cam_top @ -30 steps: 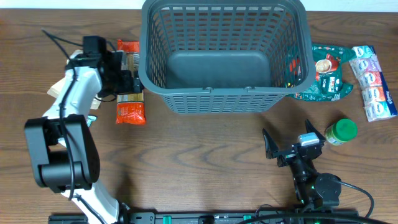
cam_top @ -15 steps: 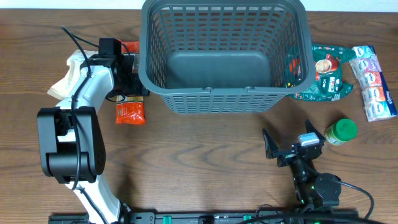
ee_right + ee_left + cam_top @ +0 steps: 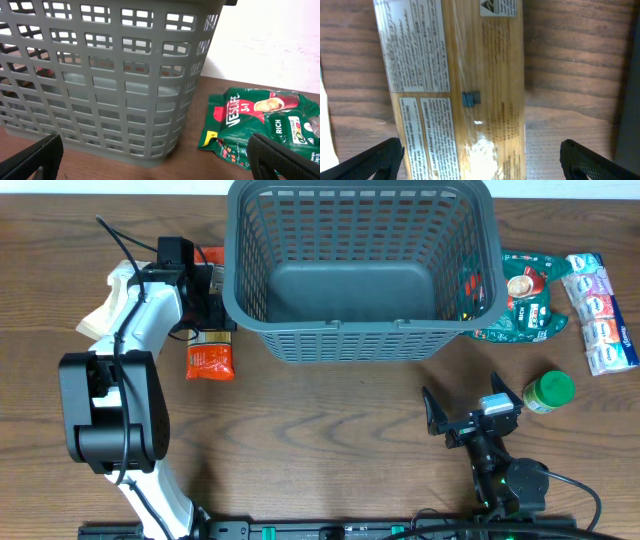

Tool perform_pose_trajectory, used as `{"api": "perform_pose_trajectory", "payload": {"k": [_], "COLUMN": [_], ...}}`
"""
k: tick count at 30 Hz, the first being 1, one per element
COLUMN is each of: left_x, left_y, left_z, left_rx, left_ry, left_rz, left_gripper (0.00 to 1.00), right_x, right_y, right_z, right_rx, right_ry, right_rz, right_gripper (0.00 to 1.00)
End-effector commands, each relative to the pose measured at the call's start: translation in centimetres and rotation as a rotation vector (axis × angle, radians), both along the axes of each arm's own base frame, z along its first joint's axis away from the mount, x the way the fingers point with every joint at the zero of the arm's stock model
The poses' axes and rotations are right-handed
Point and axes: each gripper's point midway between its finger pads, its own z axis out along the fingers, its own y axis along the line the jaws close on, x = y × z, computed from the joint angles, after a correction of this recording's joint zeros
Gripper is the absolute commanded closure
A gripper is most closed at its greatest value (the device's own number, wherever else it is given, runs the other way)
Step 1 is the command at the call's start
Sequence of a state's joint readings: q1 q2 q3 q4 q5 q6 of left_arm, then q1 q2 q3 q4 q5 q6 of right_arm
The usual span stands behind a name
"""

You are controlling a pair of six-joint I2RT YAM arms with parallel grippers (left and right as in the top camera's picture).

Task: Pack container
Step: 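Move the left gripper over the spaghetti packet and lower onto it, then close the left gripper on the spaghetti packet and lift it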

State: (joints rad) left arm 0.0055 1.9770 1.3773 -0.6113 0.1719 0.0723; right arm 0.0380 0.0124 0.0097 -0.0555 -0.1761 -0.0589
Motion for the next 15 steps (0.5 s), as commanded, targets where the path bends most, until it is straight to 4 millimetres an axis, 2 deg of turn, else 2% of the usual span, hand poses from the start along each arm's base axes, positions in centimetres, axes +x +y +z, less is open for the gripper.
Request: {"api": "perform_pose_trajectory", "payload": {"k": [1, 15], "left_x": [1.1, 2.6], "left_y": [0.7, 1.2], "left_z": [0.1, -0.2], "left_rx": [0.039, 0.065], "left_ry": [-0.029, -0.049], "left_rz": [-0.019, -0.014], "left_gripper": [0.02, 0.02], "right_x": [0.0, 0.0], "right_y": [0.2, 0.2], "right_z": [-0.1, -0.1], "right_rx": [0.009, 0.009], "right_ry": [0.002, 0.002], "right_rz": [0.008, 0.008], "right_gripper": [0.01, 0.01]}}
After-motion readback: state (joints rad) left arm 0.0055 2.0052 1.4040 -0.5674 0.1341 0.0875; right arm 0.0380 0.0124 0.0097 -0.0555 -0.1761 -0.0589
